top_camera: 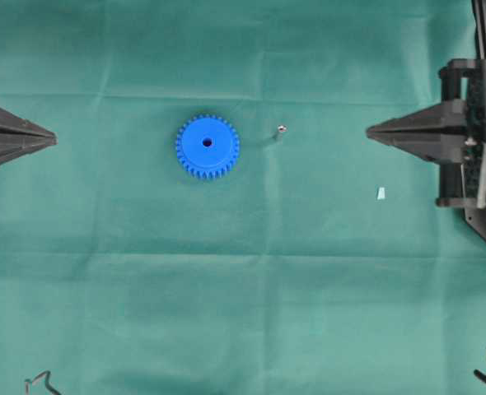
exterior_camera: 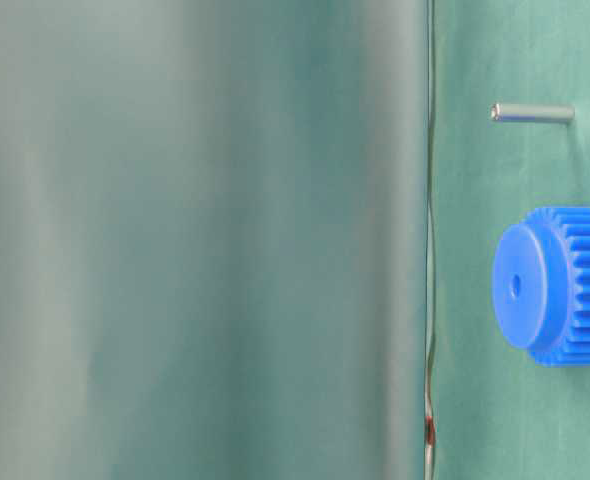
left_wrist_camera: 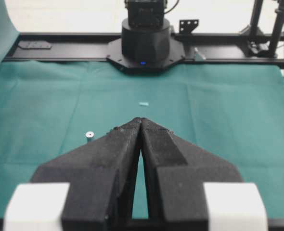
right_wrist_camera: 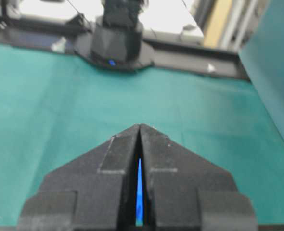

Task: Insert the shaft into the center hole of the gear.
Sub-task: 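Move the right gripper left toward the upright silver shaft, then lower the open right gripper around the silver shaft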

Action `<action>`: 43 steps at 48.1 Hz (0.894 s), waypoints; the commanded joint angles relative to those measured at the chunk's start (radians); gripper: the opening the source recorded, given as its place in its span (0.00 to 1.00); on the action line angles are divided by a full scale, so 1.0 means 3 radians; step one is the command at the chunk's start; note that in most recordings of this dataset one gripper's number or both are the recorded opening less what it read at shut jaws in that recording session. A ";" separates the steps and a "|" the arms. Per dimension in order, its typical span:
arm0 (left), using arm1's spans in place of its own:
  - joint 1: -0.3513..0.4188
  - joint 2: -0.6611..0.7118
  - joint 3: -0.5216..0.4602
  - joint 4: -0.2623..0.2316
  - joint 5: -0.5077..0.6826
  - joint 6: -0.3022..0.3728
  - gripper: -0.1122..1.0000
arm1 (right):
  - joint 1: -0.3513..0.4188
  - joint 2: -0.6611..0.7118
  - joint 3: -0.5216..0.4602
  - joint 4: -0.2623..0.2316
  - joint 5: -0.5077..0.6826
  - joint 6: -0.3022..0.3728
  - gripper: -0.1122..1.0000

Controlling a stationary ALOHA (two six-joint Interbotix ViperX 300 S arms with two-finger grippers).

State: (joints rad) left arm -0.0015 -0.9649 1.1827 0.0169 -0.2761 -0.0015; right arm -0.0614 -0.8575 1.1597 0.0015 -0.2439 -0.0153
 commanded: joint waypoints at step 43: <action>0.0000 0.0015 -0.0097 0.0015 0.0020 0.0005 0.10 | -0.0501 0.2291 -0.0332 0.0378 -0.0931 0.0015 0.82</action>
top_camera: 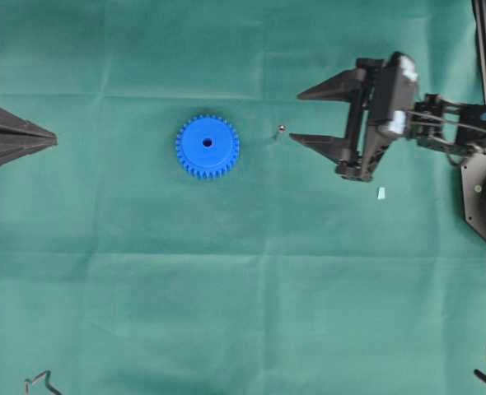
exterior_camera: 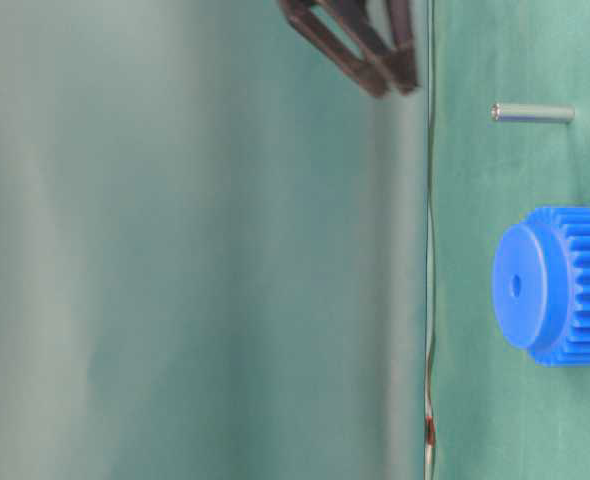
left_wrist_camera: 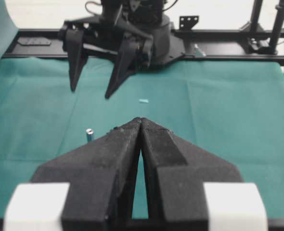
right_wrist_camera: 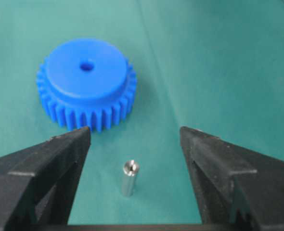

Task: Insert the shaft into the center hole of the gear.
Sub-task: 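Lower the open right gripper around the silver shaft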

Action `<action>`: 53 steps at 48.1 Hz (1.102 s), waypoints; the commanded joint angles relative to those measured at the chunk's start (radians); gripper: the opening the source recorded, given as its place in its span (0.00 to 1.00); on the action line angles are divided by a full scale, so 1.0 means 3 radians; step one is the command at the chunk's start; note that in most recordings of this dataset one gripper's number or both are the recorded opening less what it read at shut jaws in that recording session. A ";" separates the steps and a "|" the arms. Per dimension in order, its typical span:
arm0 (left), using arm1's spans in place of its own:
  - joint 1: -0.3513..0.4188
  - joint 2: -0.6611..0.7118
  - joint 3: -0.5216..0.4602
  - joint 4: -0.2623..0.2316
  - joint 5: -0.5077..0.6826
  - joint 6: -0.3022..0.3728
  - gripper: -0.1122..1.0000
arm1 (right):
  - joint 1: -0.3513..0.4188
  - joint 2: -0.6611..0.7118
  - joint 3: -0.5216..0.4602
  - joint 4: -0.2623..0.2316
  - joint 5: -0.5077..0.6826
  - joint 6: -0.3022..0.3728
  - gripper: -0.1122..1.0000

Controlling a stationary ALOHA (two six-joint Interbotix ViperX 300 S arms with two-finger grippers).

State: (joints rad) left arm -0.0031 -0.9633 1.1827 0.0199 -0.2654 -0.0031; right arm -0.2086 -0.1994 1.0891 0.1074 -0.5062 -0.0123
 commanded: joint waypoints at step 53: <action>0.0000 0.0005 -0.0097 0.0005 0.0046 0.0005 0.10 | 0.0046 0.0752 -0.0245 0.0138 -0.0230 0.0184 0.52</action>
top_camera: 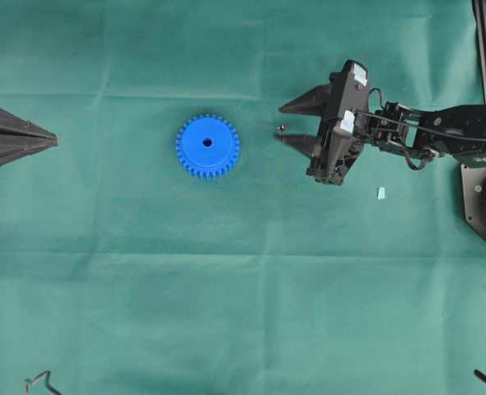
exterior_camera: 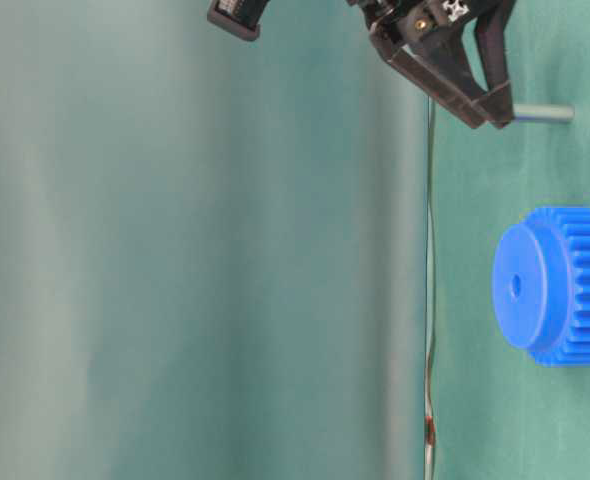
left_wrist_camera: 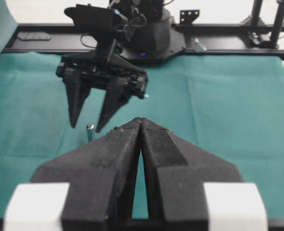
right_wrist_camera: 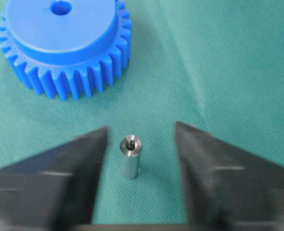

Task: Insert the shaft into the center hole of the gear.
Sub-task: 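Lower the open right gripper around the silver shaft, then close the right gripper on the shaft and lift it, then carry the held shaft left over the blue gear's center hole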

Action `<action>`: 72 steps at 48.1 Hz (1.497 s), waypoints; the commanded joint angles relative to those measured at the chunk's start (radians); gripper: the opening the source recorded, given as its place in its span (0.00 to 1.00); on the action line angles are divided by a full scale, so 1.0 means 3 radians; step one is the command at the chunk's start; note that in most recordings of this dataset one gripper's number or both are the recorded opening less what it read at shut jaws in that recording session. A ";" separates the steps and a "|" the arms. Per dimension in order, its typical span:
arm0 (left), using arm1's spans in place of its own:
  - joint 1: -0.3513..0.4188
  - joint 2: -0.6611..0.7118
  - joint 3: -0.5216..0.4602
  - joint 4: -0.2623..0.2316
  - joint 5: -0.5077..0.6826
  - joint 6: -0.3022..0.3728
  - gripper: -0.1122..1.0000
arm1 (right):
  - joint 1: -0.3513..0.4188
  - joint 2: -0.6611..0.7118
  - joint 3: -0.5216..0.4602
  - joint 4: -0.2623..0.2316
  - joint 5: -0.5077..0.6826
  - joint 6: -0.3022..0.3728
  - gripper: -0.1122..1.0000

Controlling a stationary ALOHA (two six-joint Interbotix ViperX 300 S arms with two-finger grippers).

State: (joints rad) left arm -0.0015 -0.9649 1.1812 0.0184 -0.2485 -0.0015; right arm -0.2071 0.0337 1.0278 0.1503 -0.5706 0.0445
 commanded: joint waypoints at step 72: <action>0.0000 0.0005 -0.0097 0.0010 -0.0010 -0.0015 0.10 | 0.0072 -0.0752 -0.0501 -0.0031 0.1145 -0.0138 0.24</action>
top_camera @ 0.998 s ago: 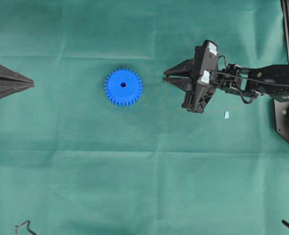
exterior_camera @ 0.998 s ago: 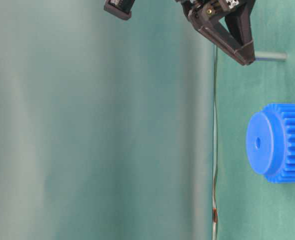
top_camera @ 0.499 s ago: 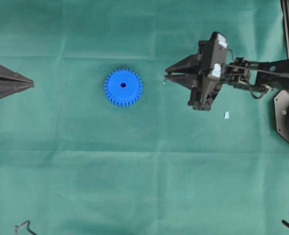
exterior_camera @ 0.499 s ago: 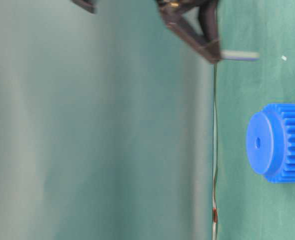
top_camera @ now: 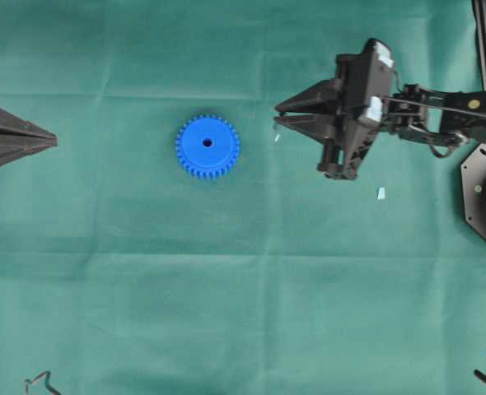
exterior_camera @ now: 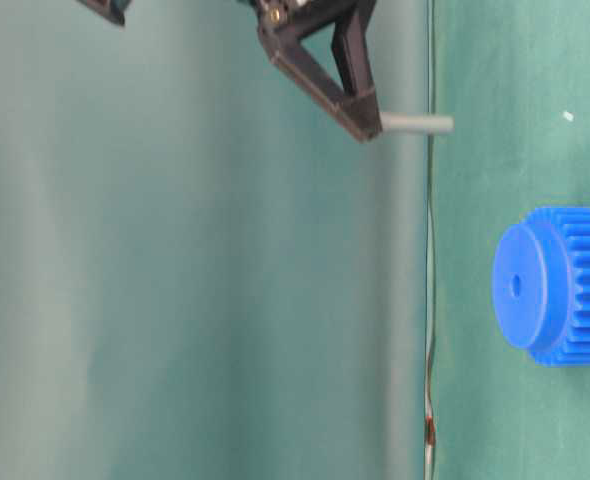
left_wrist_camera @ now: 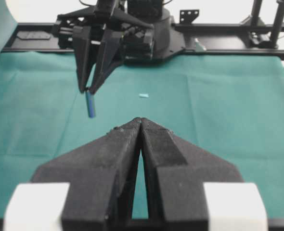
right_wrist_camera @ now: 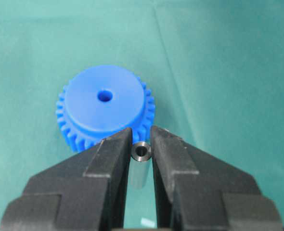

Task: Insert the shaft into the center hole of the gear.
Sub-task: 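Carry the held shaft left over the blue gear's center hole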

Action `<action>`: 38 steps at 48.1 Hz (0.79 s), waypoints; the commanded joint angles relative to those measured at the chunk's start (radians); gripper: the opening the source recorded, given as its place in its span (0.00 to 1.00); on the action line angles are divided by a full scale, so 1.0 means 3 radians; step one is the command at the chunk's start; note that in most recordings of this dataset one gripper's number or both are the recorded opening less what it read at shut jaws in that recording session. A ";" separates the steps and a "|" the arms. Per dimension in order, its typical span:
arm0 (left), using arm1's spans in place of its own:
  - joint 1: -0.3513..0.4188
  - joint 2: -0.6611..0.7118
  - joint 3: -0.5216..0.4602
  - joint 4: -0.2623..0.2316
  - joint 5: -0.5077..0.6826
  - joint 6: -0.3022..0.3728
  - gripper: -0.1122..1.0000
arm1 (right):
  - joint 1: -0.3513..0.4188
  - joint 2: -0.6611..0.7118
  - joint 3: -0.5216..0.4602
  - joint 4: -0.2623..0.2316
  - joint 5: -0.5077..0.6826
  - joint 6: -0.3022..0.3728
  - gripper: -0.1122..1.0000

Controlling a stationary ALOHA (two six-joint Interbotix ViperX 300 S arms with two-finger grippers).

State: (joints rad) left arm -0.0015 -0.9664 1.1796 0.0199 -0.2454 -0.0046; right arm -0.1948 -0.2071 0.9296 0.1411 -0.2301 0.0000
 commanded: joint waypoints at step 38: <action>0.0000 0.0010 -0.0092 0.0010 -0.0031 -0.0005 0.10 | 0.0148 0.0818 -0.1018 -0.0087 0.0026 -0.0010 0.24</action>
State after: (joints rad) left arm -0.0031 -0.9664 1.1796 0.0184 -0.2454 -0.0061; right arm -0.1549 0.0445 0.6458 0.1150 -0.2148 -0.0046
